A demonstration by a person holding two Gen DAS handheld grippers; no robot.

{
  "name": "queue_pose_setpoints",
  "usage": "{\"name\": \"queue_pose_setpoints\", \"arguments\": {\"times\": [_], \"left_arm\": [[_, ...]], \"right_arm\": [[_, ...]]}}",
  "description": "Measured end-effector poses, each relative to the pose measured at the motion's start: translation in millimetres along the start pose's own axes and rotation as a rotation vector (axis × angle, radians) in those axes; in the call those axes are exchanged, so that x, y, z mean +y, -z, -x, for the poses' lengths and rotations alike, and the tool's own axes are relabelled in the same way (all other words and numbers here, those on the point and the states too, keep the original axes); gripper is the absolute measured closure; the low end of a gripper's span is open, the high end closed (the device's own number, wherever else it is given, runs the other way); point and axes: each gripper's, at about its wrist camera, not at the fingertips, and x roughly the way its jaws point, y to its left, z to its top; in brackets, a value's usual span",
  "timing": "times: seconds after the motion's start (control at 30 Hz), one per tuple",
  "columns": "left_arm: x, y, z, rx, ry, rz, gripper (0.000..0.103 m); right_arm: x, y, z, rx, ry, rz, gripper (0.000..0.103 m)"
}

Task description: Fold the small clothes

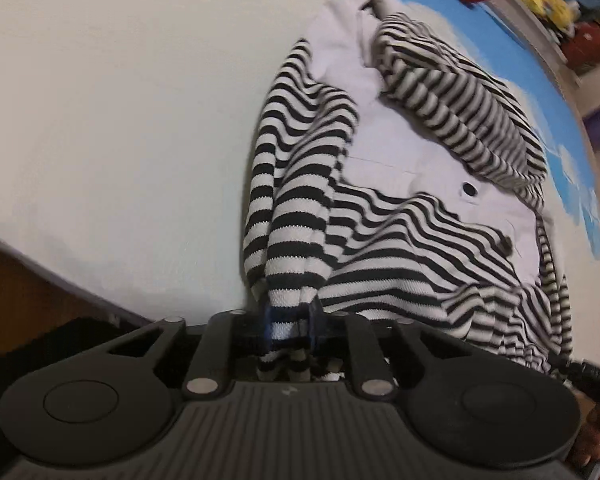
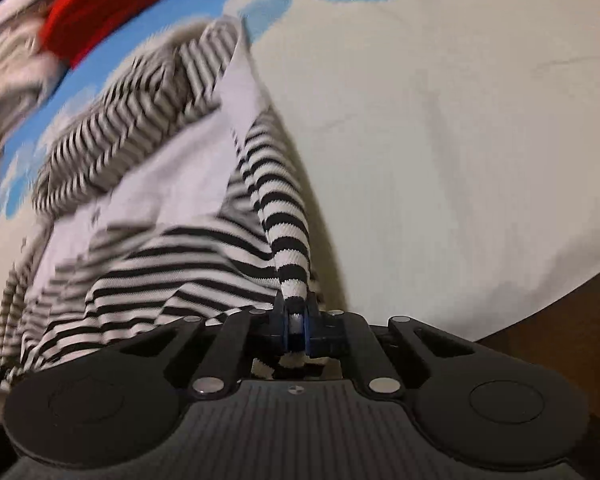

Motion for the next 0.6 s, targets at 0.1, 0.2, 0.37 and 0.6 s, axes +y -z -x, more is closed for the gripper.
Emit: {"name": "queue_pose_setpoints", "arguments": {"times": [0.1,0.2,0.37,0.6], "left_arm": [[2.5,-2.9,0.4,0.005,0.012,0.031,0.068],[2.8,-4.0,-4.0,0.029,-0.003,0.029,0.066],[5.1,-2.4,-8.8,0.053,-0.008,0.045,0.065],[1.6,2.5,-16.6,0.08,-0.038,0.016,0.063]], "right_arm": [[2.8,-1.0,-2.1,0.007,0.0,-0.016,0.088],[7.8,-0.2,-7.1,0.031,0.006,0.004,0.068],[14.1,3.7,-10.9,0.054,0.009,0.033,0.061],[20.8,8.9,-17.5,0.08,0.038,0.099,0.06]]}}
